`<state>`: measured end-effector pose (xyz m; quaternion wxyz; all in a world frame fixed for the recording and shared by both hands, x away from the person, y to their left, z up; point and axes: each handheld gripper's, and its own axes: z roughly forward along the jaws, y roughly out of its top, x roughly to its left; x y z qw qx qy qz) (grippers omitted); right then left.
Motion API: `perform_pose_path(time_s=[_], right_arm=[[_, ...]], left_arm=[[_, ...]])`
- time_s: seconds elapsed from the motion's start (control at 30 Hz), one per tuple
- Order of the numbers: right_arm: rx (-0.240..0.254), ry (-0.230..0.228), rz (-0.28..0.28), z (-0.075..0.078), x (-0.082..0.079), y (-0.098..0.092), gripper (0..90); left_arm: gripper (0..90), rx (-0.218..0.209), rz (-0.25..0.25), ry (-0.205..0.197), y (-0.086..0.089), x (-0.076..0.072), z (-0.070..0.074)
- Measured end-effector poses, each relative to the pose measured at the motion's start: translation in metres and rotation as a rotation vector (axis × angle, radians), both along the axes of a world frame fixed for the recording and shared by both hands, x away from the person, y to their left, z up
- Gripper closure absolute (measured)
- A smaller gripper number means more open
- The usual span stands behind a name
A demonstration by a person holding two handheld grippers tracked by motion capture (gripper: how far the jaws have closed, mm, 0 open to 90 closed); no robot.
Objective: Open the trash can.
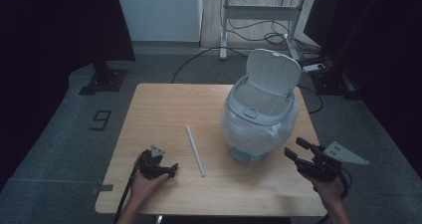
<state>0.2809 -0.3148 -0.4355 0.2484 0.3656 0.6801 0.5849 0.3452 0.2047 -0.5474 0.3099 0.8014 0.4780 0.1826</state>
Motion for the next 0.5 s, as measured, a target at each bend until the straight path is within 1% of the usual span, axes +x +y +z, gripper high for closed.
perform_pose_path(time_s=[0.07,0.1,0.13,0.17,0.33,0.5], right_arm=[[-0.004,0.029,-0.014,-0.017,0.002,-0.003,35.2],[-0.007,0.037,-0.018,-0.023,0.003,-0.004,35.2],[-0.012,0.06,-0.035,-0.037,0.005,-0.005,35.2],[-0.012,0.06,-0.035,-0.037,0.005,-0.005,35.2],[-0.063,0.134,-0.064,-0.066,0.012,-0.006,35.1],[-0.068,0.144,-0.078,-0.071,0.013,-0.006,35.1]], left_arm=[[5.2,0.0,0.001,0.0,0.0,0.0,0.0],[5.2,0.0,0.001,0.0,0.0,0.0,0.0],[5.2,0.002,-0.001,0.0,0.0,0.0,0.0],[5.2,0.001,0.0,0.0,0.0,0.0,0.0],[6.2,-0.002,-0.003,-0.002,0.0,0.0,0.0],[7.5,-0.004,-0.002,-0.007,0.0,-0.001,0.0]])
